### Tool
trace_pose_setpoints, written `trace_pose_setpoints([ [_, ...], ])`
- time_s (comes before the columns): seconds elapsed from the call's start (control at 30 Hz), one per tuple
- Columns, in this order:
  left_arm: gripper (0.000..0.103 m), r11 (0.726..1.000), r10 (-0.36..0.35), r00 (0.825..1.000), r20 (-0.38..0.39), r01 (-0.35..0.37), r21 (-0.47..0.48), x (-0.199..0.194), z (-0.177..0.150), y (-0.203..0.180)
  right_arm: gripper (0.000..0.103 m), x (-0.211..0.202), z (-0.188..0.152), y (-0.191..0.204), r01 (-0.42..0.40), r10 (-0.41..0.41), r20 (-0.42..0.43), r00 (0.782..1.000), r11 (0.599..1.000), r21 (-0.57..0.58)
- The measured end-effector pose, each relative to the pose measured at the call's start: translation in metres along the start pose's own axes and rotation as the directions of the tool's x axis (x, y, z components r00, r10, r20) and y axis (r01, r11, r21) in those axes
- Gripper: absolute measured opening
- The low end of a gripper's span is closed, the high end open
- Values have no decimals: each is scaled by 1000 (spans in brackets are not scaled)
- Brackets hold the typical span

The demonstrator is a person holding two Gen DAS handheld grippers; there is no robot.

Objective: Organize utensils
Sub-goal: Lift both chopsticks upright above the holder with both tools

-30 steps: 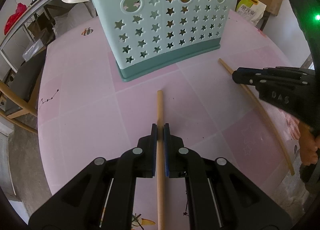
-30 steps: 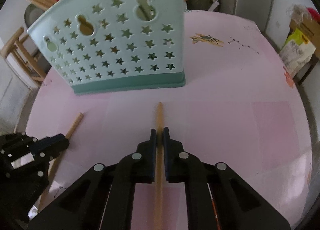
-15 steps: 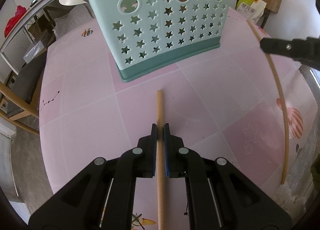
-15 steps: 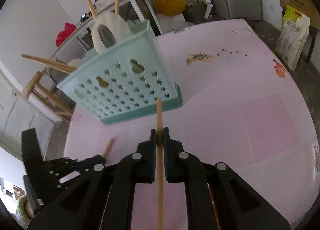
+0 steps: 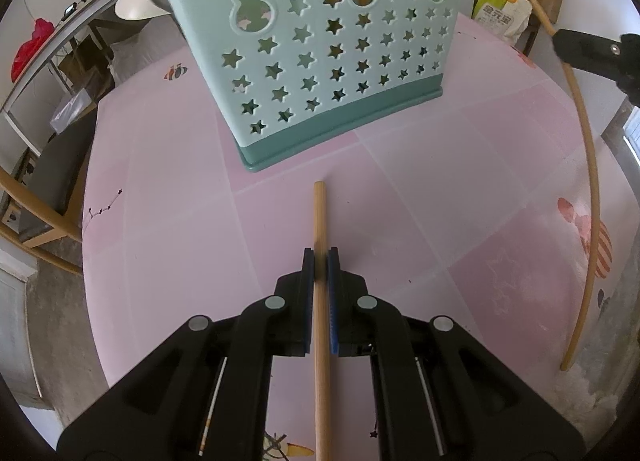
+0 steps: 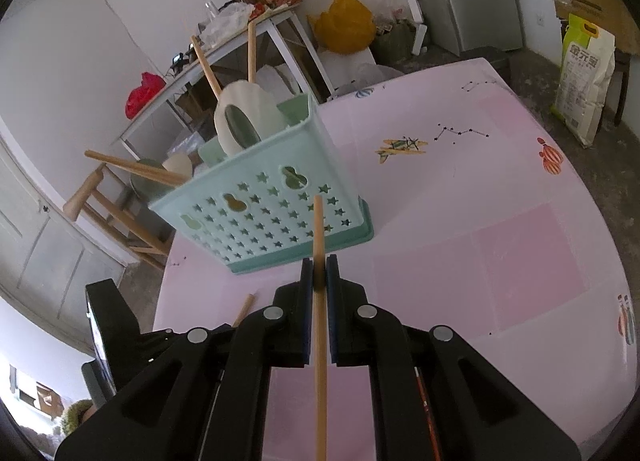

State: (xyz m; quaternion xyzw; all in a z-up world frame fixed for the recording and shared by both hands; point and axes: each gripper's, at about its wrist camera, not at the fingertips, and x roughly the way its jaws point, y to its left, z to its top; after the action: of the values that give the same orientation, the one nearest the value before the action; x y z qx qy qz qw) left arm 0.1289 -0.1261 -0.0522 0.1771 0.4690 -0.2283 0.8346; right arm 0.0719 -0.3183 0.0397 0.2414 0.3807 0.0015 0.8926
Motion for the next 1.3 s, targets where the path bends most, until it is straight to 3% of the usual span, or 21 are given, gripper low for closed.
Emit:
trace_pose_setpoints([
  [0.17,5,997,-49,994,94,54,-57,-28,5,20,7,-9,3,-2,8,-8,24,1000,1000,8],
  [0.23,5,989,-101,982,158,116,-87,-52,11,32,7,-13,4,-3,9,-9,37,999,1000,11],
  [0.33,5,979,-151,946,285,183,-88,-98,21,46,7,-17,5,-6,5,-6,51,999,1000,20],
  [0.43,5,962,-203,894,399,257,-87,-141,33,60,7,-19,4,-9,-1,-1,58,998,1000,28],
  [0.6,5,922,-280,774,568,381,-64,-196,57,76,7,-22,4,-12,-12,10,66,998,999,32],
  [0.63,5,917,-281,743,608,395,-59,-206,65,78,7,-23,4,-11,-13,11,68,998,999,33],
  [0.7,5,912,-266,707,655,405,-67,-214,79,78,7,-24,4,-12,-16,14,71,997,999,36],
  [0.83,5,876,-253,628,736,471,-101,-217,111,83,7,-27,3,-14,-17,13,80,997,999,42],
  [0.87,5,871,-244,615,750,480,-110,-217,117,84,7,-28,4,-15,-17,13,81,997,999,45],
  [0.93,5,869,-210,601,772,476,-135,-213,129,82,7,-29,4,-18,-16,12,84,996,998,52],
  [1.07,5,893,-82,569,818,406,-193,-204,150,68,7,-32,5,-24,-15,9,91,996,998,65],
  [1.3,5,887,126,582,803,297,-355,-172,184,54,7,-32,9,-40,-16,7,98,995,996,92],
])
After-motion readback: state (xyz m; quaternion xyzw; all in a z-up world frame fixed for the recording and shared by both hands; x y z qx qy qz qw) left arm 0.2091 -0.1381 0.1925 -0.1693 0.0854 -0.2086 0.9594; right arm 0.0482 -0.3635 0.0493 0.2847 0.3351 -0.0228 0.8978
